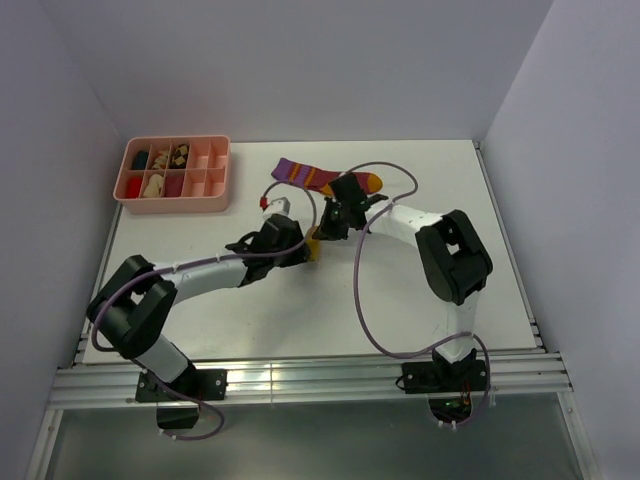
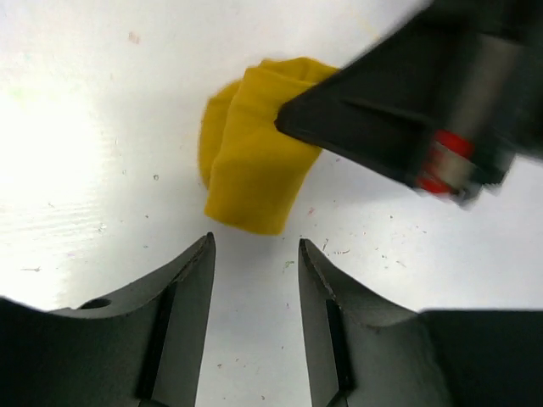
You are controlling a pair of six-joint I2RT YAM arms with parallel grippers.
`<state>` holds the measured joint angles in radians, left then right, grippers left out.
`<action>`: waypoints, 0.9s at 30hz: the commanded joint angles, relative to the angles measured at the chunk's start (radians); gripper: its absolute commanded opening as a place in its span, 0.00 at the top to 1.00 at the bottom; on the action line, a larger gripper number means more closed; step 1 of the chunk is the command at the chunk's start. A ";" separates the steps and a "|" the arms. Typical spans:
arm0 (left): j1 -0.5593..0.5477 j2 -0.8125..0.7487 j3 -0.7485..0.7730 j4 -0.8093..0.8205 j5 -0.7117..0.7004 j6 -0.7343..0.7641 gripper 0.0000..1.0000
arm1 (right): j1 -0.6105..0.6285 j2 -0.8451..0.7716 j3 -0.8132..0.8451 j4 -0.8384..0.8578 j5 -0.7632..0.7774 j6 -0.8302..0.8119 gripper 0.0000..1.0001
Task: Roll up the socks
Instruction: Roll the sock at the center of the board.
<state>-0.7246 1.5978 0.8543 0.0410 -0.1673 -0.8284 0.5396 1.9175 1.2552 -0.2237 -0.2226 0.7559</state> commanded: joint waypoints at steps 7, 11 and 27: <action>-0.248 0.013 0.058 0.032 -0.498 0.304 0.51 | 0.031 0.166 0.291 -0.497 0.161 -0.076 1.00; -0.294 0.098 0.098 0.109 -0.577 0.373 0.50 | 0.030 0.199 0.299 -0.513 0.126 -0.069 1.00; -0.320 0.364 0.249 0.166 -0.684 0.509 0.48 | 0.033 0.244 0.322 -0.543 0.083 -0.064 1.00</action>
<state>-1.0382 1.9320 1.0622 0.1848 -0.8215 -0.3557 0.5579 2.0964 1.5829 -0.6666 -0.1574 0.7082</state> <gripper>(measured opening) 0.522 0.044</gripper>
